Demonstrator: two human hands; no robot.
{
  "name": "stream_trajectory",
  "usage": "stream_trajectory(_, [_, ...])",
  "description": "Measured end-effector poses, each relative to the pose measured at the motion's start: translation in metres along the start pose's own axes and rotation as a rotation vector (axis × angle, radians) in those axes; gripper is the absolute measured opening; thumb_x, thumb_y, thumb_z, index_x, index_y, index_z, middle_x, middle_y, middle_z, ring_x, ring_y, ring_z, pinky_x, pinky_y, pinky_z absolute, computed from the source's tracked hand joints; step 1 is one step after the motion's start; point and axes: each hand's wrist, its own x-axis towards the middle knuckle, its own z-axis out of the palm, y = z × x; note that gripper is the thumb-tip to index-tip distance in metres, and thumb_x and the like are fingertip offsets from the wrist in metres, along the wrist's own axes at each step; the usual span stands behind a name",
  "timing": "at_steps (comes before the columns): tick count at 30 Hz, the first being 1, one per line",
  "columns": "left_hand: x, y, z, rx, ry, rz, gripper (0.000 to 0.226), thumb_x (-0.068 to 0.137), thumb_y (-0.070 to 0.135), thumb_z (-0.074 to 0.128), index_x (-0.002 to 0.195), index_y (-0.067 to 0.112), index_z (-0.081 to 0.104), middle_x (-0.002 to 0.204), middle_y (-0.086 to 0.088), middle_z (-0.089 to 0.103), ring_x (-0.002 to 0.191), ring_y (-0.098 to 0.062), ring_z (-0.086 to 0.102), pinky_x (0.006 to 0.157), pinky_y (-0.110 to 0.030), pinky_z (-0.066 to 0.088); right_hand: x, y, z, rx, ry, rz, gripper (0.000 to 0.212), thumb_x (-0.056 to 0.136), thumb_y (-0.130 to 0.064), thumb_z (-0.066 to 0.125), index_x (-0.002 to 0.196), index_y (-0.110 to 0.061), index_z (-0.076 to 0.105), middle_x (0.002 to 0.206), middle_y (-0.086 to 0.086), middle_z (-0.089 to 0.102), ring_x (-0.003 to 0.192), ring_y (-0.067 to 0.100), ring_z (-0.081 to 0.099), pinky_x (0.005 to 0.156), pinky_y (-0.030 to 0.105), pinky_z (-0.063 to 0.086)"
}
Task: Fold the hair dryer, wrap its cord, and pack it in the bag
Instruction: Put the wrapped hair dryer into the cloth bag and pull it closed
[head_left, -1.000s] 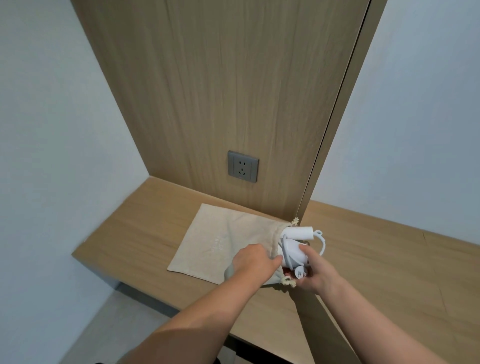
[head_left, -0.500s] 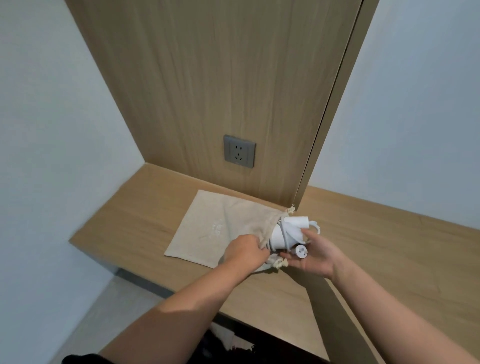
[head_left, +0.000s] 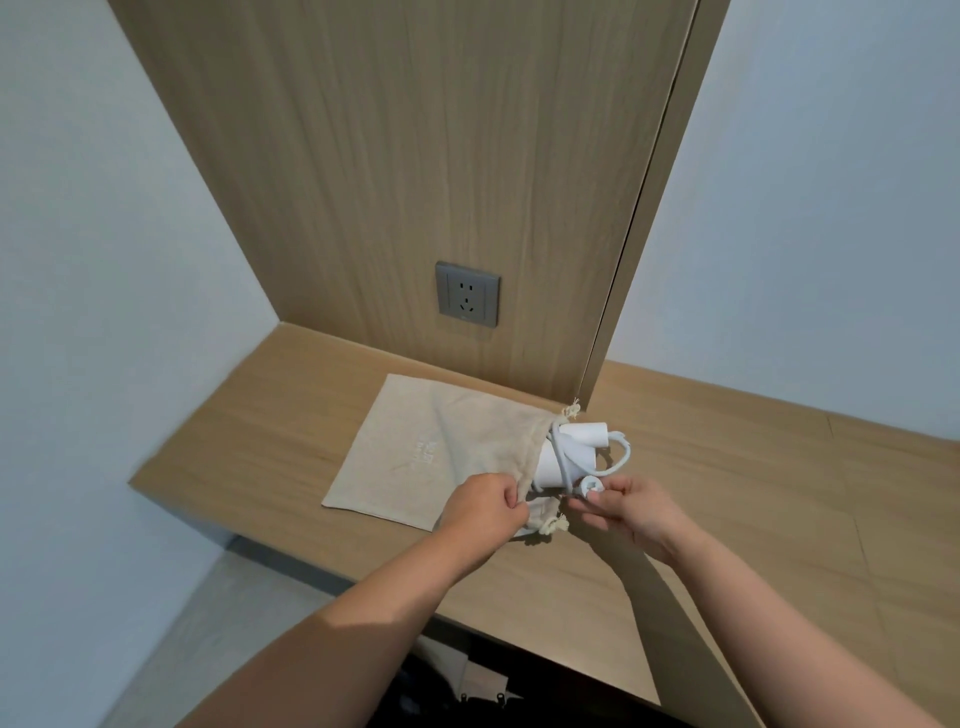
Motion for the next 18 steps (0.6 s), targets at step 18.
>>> stream_trajectory(18, [0.000, -0.006, 0.002, -0.093, -0.052, 0.055, 0.031, 0.085, 0.020, 0.061, 0.057, 0.023, 0.050, 0.058, 0.007, 0.051, 0.061, -0.013, 0.050, 0.062, -0.027, 0.041, -0.010, 0.010, 0.048, -0.463, -0.045, -0.200, 0.045, 0.082, 0.022, 0.037, 0.110, 0.003, 0.067, 0.100, 0.011, 0.069, 0.084, 0.010, 0.064, 0.068, 0.010, 0.051])
